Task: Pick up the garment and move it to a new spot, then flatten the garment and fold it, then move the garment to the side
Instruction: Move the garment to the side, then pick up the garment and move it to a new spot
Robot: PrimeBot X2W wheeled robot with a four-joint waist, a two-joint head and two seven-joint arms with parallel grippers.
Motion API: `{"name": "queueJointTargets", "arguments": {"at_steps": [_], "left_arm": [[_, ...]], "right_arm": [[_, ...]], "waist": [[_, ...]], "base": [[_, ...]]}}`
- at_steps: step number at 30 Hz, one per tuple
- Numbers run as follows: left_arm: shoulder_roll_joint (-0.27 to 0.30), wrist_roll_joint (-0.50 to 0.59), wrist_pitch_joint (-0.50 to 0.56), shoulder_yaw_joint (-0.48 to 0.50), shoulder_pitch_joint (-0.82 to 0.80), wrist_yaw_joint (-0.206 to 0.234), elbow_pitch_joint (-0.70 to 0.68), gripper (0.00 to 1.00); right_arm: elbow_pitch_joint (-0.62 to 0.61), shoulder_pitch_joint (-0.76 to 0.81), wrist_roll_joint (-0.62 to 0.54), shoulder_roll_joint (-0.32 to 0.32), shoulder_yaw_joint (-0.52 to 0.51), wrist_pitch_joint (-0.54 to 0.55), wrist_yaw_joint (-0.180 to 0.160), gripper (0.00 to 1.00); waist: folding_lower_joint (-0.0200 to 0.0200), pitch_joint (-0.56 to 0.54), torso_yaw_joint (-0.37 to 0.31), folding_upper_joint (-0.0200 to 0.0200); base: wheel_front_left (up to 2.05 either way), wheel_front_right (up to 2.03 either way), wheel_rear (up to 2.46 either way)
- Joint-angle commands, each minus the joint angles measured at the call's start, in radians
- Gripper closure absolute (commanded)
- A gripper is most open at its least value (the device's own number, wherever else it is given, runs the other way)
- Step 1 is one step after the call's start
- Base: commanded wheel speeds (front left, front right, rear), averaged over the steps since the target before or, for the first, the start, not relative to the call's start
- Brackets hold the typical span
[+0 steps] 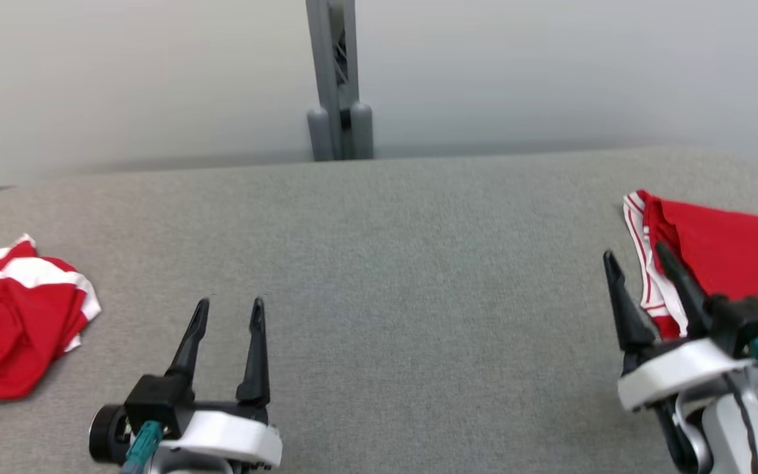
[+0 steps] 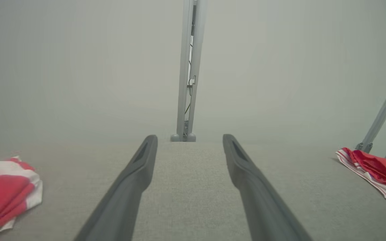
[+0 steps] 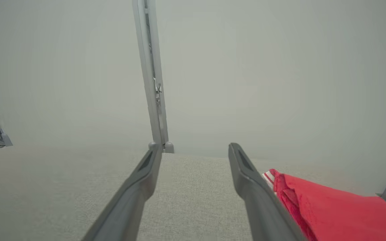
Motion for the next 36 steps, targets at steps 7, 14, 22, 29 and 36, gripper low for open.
{"name": "queueJointTargets", "arguments": {"at_steps": [7, 14, 22, 29, 36], "left_arm": [[0.002, 0.01, -0.005, 0.042, 0.095, 0.015, -0.014, 0.0], [-0.002, 0.052, -0.005, 0.06, 0.163, -0.041, -0.014, 0.0], [-0.011, 0.087, -0.005, 0.101, 0.202, -0.06, -0.011, 0.0], [-0.016, 0.094, -0.005, 0.107, 0.204, -0.068, -0.003, 0.0], [-0.017, 0.094, -0.005, 0.109, 0.211, -0.075, 0.006, 0.0]], "right_arm": [[-0.093, 0.163, -0.01, 0.031, -0.013, -0.001, 0.0, 0.0], [-0.158, 0.286, -0.039, 0.057, -0.06, -0.001, 0.0, 0.0], [-0.208, 0.384, -0.058, 0.083, -0.078, -0.001, 0.0, 0.0], [-0.215, 0.404, -0.061, 0.093, -0.082, -0.001, 0.0, 0.0], [-0.207, 0.411, -0.053, 0.096, -0.076, -0.001, 0.0, 0.0]], "waist": [[0.0, -0.095, 0.044, 0.0], [0.0, -0.128, 0.065, 0.0], [0.0, -0.152, 0.069, 0.0], [0.0, -0.158, 0.061, 0.0], [0.0, -0.171, 0.06, 0.0]], "base": [[0.0, 0.0, 0.0], [0.0, 0.0, 0.0], [0.0, 0.0, 0.0], [0.0, 0.0, 0.0], [0.0, 0.0, 0.0]]}}
